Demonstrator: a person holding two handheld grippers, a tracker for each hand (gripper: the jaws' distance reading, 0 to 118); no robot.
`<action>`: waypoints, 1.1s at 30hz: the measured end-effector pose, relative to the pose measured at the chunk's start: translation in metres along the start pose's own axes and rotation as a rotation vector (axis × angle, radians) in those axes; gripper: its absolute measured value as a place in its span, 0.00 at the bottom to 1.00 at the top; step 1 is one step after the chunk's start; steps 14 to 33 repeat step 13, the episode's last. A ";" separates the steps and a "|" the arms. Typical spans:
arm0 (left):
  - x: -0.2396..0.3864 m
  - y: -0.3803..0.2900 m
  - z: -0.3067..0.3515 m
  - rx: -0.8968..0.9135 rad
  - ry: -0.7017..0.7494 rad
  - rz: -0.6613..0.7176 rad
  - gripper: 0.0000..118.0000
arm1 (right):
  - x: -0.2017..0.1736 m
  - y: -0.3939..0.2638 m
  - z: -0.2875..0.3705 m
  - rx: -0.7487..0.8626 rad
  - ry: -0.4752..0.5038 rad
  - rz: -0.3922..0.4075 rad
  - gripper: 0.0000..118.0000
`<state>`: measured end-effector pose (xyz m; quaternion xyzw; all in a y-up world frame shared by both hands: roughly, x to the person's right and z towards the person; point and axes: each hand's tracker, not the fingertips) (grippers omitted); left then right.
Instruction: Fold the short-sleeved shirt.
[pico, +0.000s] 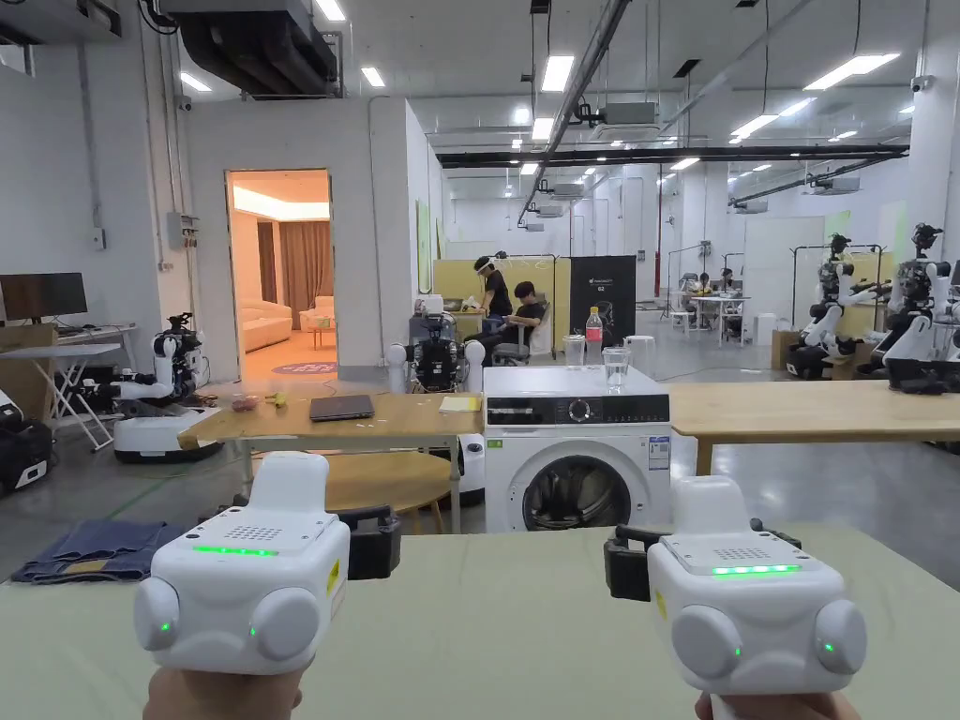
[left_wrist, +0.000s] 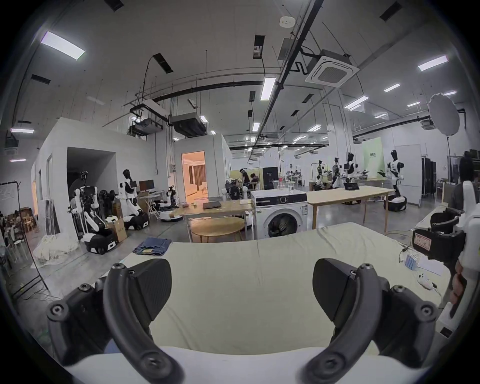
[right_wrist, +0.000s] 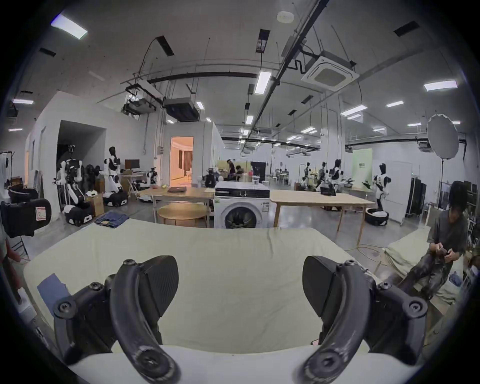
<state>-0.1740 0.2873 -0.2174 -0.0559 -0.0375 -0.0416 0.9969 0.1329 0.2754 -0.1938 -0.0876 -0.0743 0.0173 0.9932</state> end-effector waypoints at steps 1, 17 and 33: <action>0.000 0.000 0.000 -0.001 0.001 0.001 0.93 | -0.003 0.000 0.001 -0.005 -0.013 0.005 0.84; 0.000 -0.001 -0.002 -0.002 0.005 0.017 0.93 | -0.014 -0.004 0.008 0.007 -0.021 0.035 0.84; 0.000 -0.001 -0.002 -0.002 0.005 0.017 0.93 | -0.014 -0.004 0.008 0.007 -0.021 0.035 0.84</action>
